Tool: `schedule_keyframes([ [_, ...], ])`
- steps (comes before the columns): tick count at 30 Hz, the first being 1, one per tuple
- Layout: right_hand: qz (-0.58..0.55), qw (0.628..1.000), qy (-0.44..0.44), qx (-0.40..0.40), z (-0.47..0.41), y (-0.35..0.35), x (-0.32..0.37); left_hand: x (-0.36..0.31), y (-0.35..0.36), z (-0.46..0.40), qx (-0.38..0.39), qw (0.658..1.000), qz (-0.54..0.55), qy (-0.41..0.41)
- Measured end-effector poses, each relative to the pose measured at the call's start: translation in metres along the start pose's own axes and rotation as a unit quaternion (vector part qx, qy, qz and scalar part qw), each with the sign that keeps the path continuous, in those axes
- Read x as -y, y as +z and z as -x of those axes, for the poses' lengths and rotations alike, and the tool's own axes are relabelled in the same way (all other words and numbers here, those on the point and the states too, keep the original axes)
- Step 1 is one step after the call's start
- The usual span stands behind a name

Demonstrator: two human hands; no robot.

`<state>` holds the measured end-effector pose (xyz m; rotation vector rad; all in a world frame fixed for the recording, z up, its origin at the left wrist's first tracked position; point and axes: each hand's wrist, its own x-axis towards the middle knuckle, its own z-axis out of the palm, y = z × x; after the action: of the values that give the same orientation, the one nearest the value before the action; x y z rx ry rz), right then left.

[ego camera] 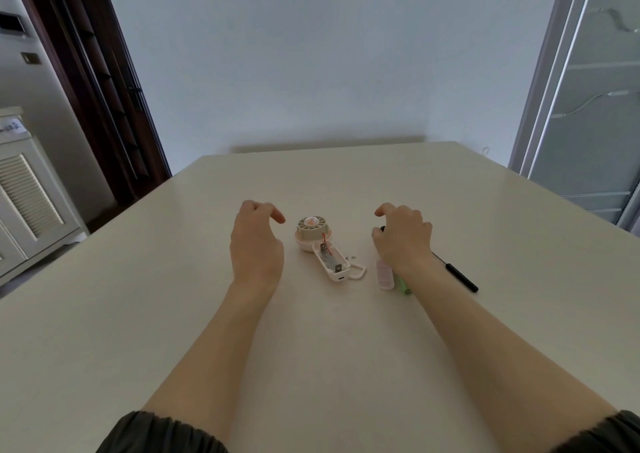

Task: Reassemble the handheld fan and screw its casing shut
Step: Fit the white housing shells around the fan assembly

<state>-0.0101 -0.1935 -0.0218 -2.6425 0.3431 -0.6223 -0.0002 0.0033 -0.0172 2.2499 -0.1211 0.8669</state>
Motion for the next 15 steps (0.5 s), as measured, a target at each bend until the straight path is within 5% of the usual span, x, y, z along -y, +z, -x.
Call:
schedule_keyframes([
  [4, -0.081, 0.995, -0.057, -0.018, 0.005, -0.006, 0.013, -0.015, -0.001, -0.003, -0.065, 0.982, 0.177, -0.001],
  [8, -0.278, 0.959, -0.048, 0.034, 0.012, -0.010, 0.031, -0.019, -0.003, -0.008, -0.093, 0.945, 0.294, -0.110],
  [11, -0.406, 0.907, 0.006, 0.109, 0.016, -0.013, 0.042, -0.023, -0.004, -0.012, -0.098, 0.879, 0.417, -0.210],
  [15, -0.475, 0.859, 0.041, 0.186, 0.020, -0.012, 0.049, -0.029, -0.006, -0.011, -0.086, 0.751, 0.589, -0.285],
])
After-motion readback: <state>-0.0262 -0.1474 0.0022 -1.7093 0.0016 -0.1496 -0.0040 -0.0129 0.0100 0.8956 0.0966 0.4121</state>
